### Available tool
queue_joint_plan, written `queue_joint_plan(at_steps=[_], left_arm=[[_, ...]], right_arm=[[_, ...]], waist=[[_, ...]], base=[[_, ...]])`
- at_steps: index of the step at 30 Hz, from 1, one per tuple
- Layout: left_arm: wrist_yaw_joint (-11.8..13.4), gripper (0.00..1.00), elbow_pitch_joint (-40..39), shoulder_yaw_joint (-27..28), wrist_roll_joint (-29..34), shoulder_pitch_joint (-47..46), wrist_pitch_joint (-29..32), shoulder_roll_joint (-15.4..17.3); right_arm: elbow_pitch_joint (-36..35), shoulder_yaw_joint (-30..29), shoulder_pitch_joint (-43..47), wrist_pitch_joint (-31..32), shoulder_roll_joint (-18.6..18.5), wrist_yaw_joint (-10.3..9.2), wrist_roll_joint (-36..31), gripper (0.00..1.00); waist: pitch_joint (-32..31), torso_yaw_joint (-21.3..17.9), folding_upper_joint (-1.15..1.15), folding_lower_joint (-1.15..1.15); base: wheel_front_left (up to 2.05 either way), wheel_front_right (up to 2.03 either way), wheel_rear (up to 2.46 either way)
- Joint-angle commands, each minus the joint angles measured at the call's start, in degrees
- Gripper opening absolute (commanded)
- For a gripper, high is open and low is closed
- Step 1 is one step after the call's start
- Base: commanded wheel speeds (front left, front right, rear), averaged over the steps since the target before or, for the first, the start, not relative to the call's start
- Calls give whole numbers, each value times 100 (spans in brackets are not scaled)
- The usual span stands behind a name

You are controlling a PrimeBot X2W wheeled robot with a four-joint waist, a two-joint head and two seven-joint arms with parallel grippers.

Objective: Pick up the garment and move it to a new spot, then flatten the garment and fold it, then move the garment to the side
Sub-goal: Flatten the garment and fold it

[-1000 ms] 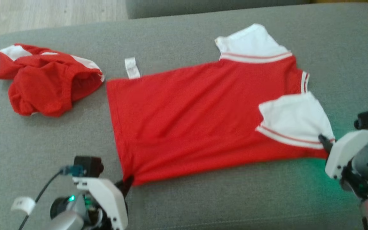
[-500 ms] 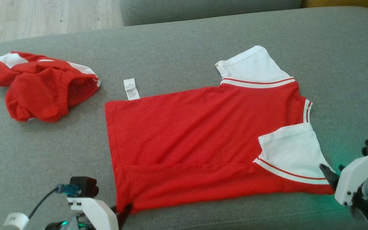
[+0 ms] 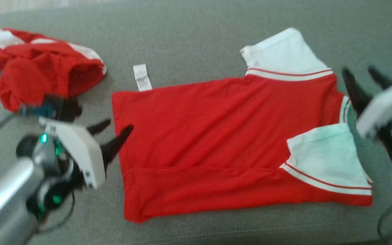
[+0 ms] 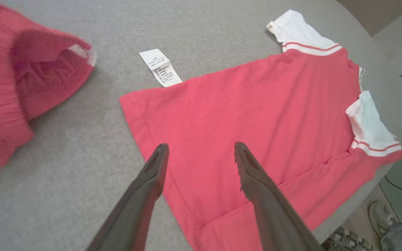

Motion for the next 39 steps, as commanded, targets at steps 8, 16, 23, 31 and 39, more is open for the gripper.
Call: queue_joint_plan(at_steps=[8, 16, 23, 31, 39], left_arm=[[-820, 100, 1216, 38, 4, -1774, 957, -213], [-1325, 100, 2350, -209, 299, -2792, 1160, -690], [-1544, 100, 2694, -322, 328, -3176, 1192, -983], [-1682, 100, 2787, -454, 185, -3216, 1397, -1026], [-1731, 100, 2813, -546, 9, -3156, 1689, -942]], right_arm=[[1099, 733, -1966, -167, -267, -4, -158, 100], [2662, 1192, -3368, -208, -470, -4, -143, 100], [3933, 1420, -4128, -60, -565, -4, -104, 100], [4792, 1595, -4373, 253, -449, -4, 118, 100], [5088, 1938, -4444, 437, -342, -4, 395, 33]], waist=[[906, 251, 0, 0], [1430, 438, 0, 0], [1664, 666, 0, 0], [1616, 697, 0, 0], [1613, 610, 0, 0]], base=[[0, 0, 0], [0, 0, 0], [0, 0, 0], [0, 0, 0], [0, 0, 0]])
